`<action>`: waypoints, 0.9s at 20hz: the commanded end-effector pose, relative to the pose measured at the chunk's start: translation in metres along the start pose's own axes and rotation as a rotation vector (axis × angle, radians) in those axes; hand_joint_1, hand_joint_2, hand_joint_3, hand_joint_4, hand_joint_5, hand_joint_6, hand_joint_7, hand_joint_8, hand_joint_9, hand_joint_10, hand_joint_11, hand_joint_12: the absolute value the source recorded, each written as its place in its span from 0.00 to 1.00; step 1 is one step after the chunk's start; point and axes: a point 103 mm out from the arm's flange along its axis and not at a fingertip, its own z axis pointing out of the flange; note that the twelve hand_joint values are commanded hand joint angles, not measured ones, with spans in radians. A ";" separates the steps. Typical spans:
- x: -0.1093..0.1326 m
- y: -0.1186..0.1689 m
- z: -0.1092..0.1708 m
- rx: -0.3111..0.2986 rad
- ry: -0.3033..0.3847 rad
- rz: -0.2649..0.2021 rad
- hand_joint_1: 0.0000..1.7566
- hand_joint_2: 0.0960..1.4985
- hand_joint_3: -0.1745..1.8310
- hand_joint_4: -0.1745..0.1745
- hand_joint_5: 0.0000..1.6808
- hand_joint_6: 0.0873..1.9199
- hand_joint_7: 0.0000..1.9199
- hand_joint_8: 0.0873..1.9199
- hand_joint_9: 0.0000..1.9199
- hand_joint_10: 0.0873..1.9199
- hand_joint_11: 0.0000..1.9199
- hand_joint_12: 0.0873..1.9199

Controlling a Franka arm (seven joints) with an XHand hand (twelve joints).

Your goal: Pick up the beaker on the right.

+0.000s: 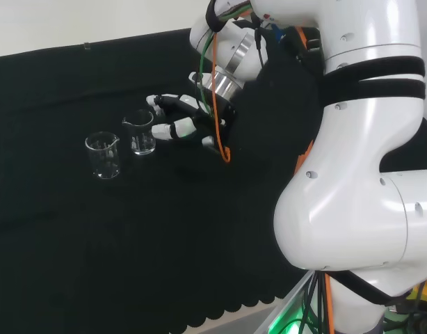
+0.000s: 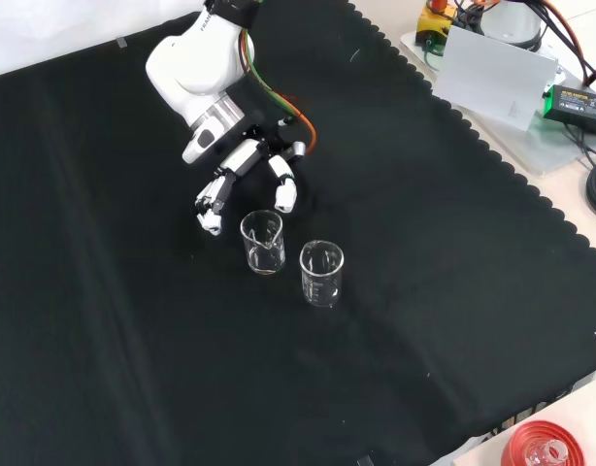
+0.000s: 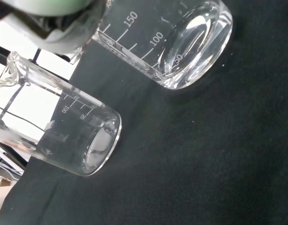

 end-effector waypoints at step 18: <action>0.019 0.012 0.024 -0.013 0.039 -0.057 0.50 0.25 0.41 0.22 0.16 0.00 0.10 0.35 0.17 0.34 0.00 0.57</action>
